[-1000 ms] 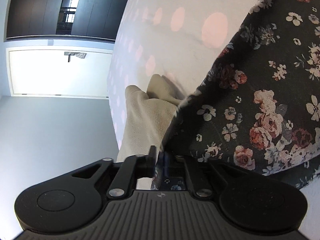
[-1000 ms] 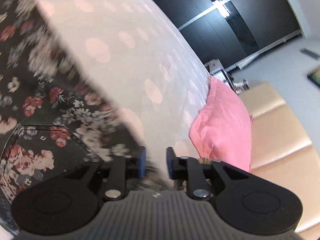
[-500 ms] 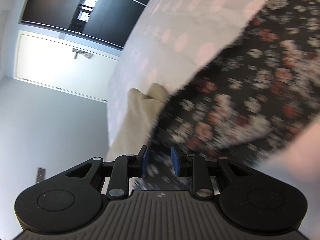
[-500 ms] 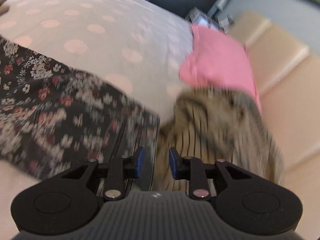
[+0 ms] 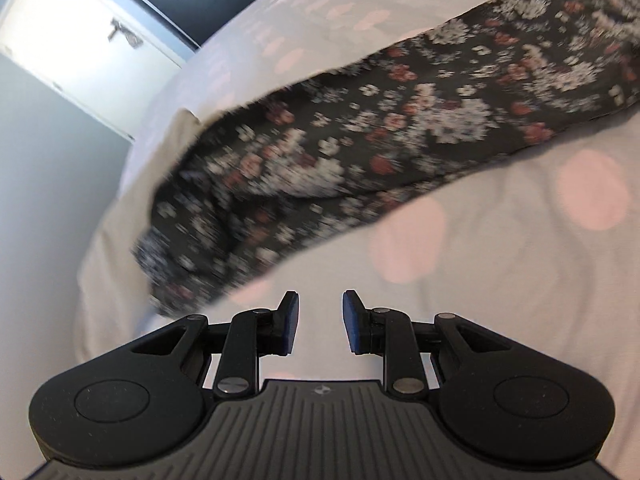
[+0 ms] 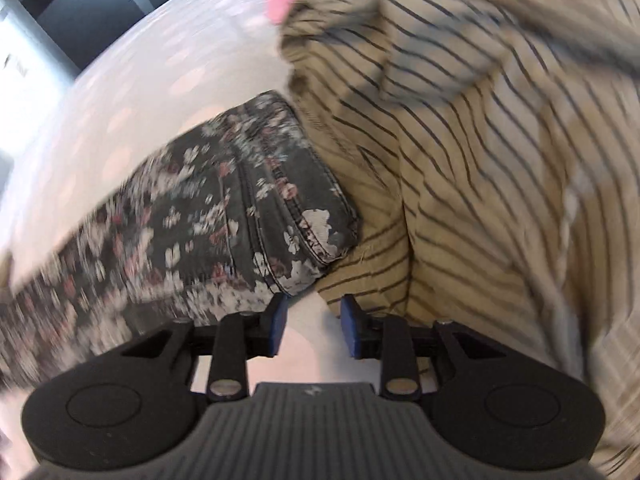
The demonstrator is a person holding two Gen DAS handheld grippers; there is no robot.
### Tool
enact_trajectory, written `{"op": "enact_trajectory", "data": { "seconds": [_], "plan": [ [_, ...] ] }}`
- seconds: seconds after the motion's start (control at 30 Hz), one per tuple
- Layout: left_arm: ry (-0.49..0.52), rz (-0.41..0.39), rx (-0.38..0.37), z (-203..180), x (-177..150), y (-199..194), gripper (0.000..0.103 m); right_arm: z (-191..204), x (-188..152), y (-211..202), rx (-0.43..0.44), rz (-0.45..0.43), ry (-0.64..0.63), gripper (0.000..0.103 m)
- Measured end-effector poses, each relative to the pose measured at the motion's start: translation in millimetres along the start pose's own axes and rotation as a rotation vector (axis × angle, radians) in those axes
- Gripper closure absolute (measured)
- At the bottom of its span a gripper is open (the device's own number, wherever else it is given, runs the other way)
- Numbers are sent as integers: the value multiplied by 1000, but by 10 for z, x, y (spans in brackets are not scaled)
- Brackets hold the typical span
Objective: Fold clothes
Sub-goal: 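Lower the folded trousers onto the bed and open both grippers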
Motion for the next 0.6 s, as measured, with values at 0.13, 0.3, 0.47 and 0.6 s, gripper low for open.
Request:
{"op": "enact_trajectory", "data": {
  "seconds": [0.13, 0.3, 0.47, 0.6],
  "plan": [
    [-21, -1, -27, -93, -23, 50, 80, -49, -22, 110, 30, 11, 128, 59],
    [-60, -25, -40, -80, 67, 69, 80, -99, -46, 267, 47, 26, 270, 59],
    [-92, -9, -43, -41, 100, 137, 80, -57, -32, 449, 25, 12, 303, 57],
    [-78, 26, -34, -60, 80, 211, 80, 89, 37, 496, 6, 1, 250, 64]
  ]
}}
Point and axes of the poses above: each gripper's, at about its wrist camera, not at the fingertips, and y roughly the way its jaws point, z to its left, x to its top, the point moved 2 cm from there along y, roughly the way its jaws point, and after that the axes turned 4 degrees about -z, right-handed, at the moved point
